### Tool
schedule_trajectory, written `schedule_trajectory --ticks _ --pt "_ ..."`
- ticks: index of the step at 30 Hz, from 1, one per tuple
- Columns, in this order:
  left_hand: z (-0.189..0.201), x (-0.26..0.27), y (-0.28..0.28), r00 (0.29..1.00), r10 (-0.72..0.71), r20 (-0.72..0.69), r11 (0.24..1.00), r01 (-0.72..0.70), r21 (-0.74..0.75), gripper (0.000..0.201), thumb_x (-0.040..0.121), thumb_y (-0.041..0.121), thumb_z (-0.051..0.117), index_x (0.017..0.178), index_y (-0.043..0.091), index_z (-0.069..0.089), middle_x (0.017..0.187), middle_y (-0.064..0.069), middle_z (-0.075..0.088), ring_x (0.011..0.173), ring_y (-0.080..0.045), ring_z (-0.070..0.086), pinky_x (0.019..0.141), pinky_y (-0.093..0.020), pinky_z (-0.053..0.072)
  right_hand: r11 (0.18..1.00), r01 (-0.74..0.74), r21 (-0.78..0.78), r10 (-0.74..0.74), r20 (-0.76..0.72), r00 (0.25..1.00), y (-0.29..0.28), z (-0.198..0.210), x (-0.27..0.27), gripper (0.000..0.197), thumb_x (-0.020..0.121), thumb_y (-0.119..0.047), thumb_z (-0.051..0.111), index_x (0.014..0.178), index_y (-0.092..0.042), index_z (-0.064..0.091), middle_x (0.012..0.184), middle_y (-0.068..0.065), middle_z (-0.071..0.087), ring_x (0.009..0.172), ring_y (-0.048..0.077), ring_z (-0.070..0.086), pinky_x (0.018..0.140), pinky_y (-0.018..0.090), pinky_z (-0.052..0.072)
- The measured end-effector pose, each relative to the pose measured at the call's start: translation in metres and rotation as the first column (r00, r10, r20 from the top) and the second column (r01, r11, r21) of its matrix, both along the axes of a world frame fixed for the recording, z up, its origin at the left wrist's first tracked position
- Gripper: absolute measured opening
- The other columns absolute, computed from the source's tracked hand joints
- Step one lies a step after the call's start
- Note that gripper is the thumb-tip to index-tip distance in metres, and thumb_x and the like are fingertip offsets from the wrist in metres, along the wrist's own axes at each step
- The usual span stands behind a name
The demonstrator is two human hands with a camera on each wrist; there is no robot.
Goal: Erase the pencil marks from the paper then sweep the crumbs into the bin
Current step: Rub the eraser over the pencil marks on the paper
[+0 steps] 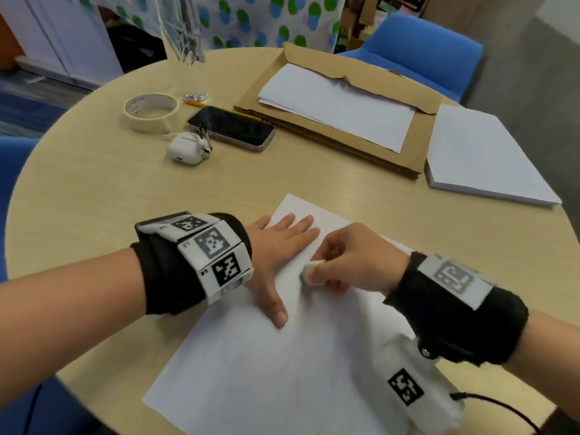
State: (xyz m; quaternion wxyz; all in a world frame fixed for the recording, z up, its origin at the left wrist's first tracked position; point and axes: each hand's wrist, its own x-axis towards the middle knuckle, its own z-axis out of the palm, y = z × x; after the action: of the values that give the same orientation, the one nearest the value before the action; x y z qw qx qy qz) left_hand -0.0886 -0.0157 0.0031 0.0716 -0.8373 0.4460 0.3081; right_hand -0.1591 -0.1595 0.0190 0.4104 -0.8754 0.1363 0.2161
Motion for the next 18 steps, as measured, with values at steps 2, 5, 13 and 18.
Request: schedule_trajectory --ticks 2,5,13,18 --pt "0.000 -0.003 -0.002 1.000 -0.011 0.023 1.000 0.011 0.026 0.139 0.058 0.061 0.075 0.144 0.020 -0.026 0.152 0.001 -0.031 0.142 -0.020 -0.025 0.114 -0.042 -0.012 0.997 -0.066 0.037 0.068 -0.085 0.994 0.007 0.000 -0.014 0.011 0.069 -0.017 0.076 0.073 -0.010 0.068 0.060 0.003 0.066 0.056 0.015 0.061 0.062 0.030 0.053" --pt "0.004 -0.005 -0.005 0.999 -0.026 0.041 0.998 0.024 0.053 0.139 0.060 0.060 0.075 0.144 0.017 -0.026 0.152 -0.003 -0.030 0.142 -0.024 -0.023 0.115 -0.042 -0.011 0.999 0.023 0.046 -0.018 -0.103 0.994 -0.001 0.005 -0.002 0.011 0.068 -0.014 0.079 0.074 -0.009 0.070 0.064 0.005 0.066 0.056 0.013 0.060 0.061 0.025 0.053" --pt "0.007 -0.008 -0.015 1.000 0.008 0.016 0.997 -0.009 0.079 0.141 0.060 0.048 0.081 0.143 0.008 -0.026 0.150 -0.011 -0.033 0.141 -0.033 -0.023 0.117 -0.043 -0.004 0.995 0.081 0.055 -0.078 -0.053 0.996 0.008 -0.002 -0.022 0.014 0.069 -0.013 0.078 0.074 -0.002 0.070 0.058 0.008 0.063 0.049 0.015 0.054 0.053 0.023 0.049" --pt "0.006 -0.007 -0.012 1.000 0.011 0.006 0.999 -0.011 0.053 0.140 0.061 0.047 0.081 0.143 0.009 -0.027 0.151 -0.011 -0.032 0.141 -0.031 -0.024 0.116 -0.040 -0.005 0.974 0.225 0.036 -0.225 -0.020 0.974 -0.005 0.005 0.003 0.010 0.067 -0.008 0.079 0.066 -0.006 0.069 0.057 0.007 0.061 0.055 0.017 0.055 0.062 0.028 0.051"
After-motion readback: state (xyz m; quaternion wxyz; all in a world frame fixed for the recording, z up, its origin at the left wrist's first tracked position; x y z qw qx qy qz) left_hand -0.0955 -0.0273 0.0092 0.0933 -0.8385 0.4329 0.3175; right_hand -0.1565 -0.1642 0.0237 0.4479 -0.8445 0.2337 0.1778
